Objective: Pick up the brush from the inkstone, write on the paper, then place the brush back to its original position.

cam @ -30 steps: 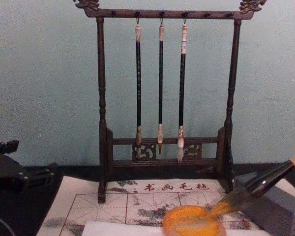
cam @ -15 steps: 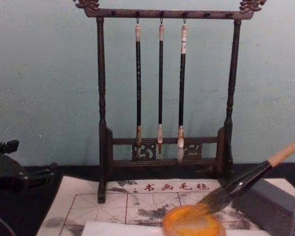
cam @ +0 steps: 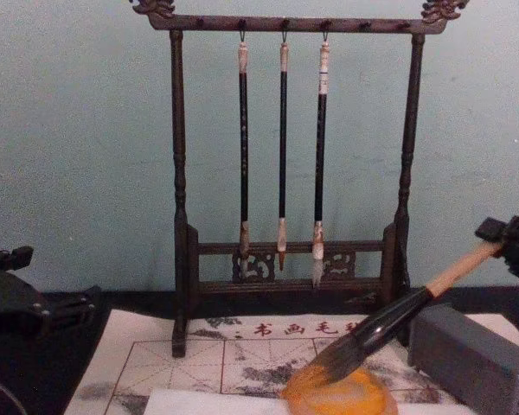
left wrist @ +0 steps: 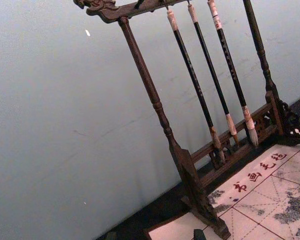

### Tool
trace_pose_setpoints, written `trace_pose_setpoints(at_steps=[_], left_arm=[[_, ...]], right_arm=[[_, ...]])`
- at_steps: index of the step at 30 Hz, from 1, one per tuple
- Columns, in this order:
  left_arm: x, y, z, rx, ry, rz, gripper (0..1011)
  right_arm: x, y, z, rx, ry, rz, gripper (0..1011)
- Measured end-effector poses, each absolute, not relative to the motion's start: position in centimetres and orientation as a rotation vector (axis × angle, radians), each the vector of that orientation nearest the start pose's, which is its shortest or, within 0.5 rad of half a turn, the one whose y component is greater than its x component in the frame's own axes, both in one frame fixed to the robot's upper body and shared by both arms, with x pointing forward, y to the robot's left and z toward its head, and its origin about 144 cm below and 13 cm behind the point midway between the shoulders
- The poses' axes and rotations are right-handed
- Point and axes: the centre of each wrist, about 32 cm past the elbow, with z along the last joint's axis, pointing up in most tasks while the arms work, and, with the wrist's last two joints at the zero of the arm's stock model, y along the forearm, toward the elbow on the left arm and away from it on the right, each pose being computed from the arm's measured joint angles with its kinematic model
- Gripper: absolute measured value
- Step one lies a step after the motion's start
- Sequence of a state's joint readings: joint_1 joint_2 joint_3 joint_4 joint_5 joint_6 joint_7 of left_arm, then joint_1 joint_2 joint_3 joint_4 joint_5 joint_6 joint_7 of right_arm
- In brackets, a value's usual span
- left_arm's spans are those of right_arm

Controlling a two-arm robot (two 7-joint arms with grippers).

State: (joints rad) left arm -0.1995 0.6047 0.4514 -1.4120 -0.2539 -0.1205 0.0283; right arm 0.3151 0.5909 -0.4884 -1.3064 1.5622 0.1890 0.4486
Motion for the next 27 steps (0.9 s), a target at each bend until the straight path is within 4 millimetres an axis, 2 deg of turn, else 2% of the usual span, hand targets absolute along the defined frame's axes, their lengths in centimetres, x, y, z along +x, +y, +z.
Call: trace_pose_setpoints(at_steps=[15, 27], left_arm=[[48.9, 31.0, 114.0, 0.304, -0.285, 1.248, 1001], [48.9, 31.0, 114.0, 0.305, -0.285, 1.248, 1001]], right_arm=[[53.4, -30.3, 114.3, 0.437, 0.837, -0.791, 184], [54.8, -28.3, 114.4, 0.403, 0.823, -0.780, 184]])
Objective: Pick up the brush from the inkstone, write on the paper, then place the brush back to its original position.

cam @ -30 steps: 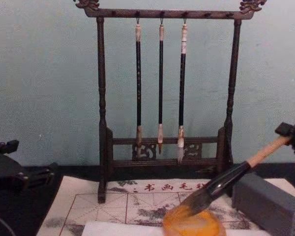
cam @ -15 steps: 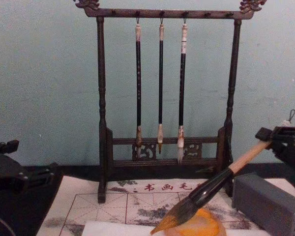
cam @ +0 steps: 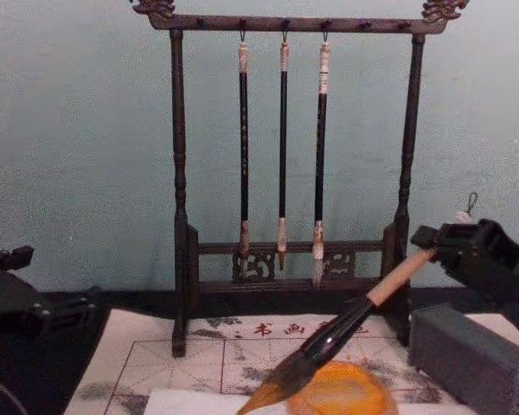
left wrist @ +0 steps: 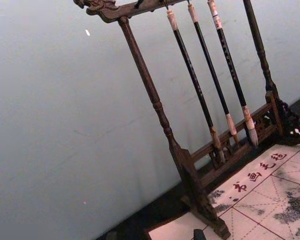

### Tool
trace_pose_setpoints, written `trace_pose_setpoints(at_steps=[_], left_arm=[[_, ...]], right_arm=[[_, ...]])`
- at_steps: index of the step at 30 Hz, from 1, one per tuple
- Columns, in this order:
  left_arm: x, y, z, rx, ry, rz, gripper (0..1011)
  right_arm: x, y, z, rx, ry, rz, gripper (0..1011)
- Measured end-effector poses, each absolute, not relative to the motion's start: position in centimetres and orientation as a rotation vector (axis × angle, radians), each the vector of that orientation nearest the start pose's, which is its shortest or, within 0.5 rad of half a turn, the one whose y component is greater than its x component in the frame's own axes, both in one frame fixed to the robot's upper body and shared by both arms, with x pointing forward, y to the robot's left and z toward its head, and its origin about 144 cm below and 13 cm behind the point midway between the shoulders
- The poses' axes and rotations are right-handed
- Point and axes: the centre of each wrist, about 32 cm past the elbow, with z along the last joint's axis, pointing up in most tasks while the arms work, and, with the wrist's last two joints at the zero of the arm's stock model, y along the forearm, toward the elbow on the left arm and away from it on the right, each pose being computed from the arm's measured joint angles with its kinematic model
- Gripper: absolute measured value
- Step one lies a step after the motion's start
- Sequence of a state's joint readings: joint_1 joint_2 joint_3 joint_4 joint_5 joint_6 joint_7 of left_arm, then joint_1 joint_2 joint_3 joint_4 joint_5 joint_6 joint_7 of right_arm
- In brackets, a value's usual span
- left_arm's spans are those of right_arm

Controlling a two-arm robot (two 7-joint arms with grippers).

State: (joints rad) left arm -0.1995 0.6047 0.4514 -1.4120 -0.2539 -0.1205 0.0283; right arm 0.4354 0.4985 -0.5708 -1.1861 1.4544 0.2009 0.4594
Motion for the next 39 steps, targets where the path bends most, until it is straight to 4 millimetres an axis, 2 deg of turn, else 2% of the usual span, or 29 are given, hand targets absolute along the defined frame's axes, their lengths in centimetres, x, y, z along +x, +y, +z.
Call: trace_pose_setpoints(at_steps=[18, 39], left_arm=[[48.9, 31.0, 114.0, 0.304, -0.285, 1.248, 1001], [48.9, 31.0, 114.0, 0.305, -0.285, 1.248, 1001]], right_arm=[[56.5, -26.1, 114.4, 0.358, 0.803, -0.747, 184], [57.5, -24.1, 113.9, 0.292, 0.774, -0.724, 184]])
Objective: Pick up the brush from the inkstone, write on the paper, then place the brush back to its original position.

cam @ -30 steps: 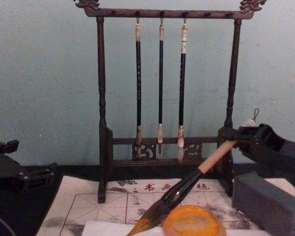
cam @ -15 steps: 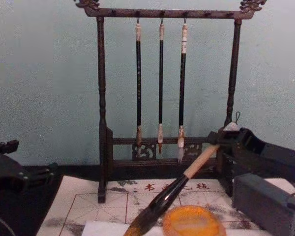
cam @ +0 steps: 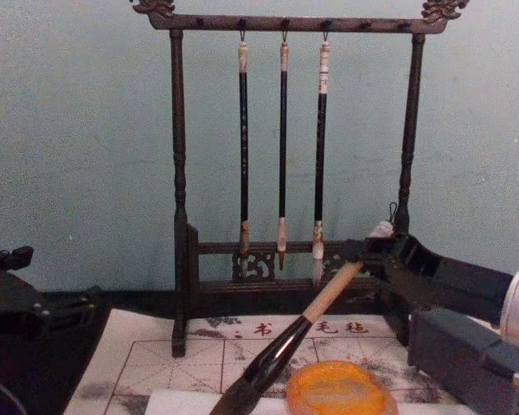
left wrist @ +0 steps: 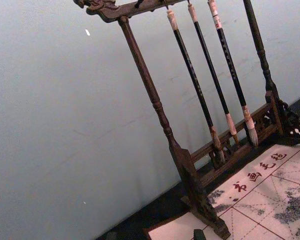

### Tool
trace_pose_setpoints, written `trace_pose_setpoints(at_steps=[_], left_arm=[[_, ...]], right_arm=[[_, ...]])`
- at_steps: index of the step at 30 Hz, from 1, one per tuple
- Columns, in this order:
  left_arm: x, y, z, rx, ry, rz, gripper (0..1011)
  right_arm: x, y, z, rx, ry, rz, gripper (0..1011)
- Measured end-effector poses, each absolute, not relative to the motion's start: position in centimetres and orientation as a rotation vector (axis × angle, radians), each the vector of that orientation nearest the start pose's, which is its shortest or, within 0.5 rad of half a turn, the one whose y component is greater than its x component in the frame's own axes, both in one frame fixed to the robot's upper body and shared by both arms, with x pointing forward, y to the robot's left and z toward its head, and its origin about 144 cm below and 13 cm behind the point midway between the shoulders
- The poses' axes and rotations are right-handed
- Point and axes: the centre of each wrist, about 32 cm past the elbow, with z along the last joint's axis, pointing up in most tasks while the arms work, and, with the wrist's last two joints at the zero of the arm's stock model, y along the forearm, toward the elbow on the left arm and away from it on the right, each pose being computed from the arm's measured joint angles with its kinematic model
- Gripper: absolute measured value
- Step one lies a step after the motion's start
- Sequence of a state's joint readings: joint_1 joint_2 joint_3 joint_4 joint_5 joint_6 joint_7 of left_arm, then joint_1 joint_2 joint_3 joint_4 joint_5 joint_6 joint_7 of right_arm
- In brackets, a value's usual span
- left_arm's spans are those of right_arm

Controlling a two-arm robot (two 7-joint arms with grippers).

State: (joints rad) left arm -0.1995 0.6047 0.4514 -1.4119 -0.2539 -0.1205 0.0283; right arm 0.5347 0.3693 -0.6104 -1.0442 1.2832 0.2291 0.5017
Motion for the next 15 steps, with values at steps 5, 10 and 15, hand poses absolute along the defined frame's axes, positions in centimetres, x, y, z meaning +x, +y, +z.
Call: trace_pose_setpoints(at_steps=[5, 10, 15], left_arm=[[48.86, 30.97, 113.98, 0.304, -0.285, 1.248, 1001], [48.86, 30.97, 113.98, 0.305, -0.285, 1.248, 1001], [48.86, 30.97, 113.98, 0.304, -0.285, 1.248, 1001]], right_arm=[[57.56, -23.92, 113.79, 0.279, 0.765, -0.724, 184], [57.62, -23.77, 113.64, 0.268, 0.744, -0.729, 184], [57.64, -23.72, 113.55, 0.263, 0.721, -0.735, 184]])
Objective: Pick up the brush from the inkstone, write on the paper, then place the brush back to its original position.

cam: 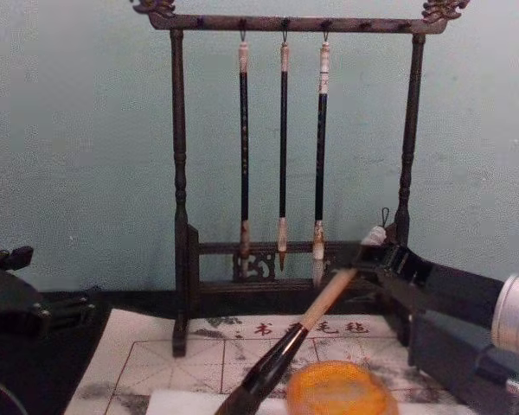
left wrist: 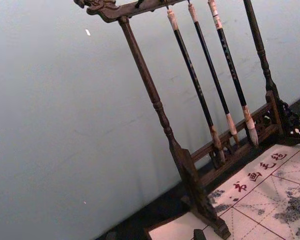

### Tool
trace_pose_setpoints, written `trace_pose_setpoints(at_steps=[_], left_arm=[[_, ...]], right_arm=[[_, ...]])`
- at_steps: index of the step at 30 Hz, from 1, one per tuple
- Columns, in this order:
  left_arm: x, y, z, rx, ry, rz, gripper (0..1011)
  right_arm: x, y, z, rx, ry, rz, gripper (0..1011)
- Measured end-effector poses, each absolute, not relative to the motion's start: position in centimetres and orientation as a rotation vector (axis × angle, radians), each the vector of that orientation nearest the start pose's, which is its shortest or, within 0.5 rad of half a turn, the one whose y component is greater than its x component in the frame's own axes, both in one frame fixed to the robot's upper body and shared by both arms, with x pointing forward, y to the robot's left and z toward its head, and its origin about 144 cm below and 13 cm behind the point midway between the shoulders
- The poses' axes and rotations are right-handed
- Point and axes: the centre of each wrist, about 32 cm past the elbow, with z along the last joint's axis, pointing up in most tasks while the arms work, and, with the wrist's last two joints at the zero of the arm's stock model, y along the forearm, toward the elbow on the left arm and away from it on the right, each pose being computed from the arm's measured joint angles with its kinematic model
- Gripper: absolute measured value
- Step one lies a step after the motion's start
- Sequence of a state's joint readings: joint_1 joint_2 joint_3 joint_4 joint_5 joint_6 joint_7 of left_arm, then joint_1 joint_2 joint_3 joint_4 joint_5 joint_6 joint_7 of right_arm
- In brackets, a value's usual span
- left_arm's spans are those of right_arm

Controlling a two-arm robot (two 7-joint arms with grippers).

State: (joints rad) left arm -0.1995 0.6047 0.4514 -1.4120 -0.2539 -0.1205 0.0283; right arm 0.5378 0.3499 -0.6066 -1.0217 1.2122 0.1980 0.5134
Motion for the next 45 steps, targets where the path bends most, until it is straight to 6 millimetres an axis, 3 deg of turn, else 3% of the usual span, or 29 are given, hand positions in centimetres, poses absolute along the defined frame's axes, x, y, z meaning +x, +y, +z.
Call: trace_pose_setpoints(at_steps=[45], left_arm=[[48.9, 31.0, 114.0, 0.304, -0.285, 1.248, 1001]], right_arm=[[57.2, -25.6, 114.0, 0.324, 0.690, -0.788, 184]])
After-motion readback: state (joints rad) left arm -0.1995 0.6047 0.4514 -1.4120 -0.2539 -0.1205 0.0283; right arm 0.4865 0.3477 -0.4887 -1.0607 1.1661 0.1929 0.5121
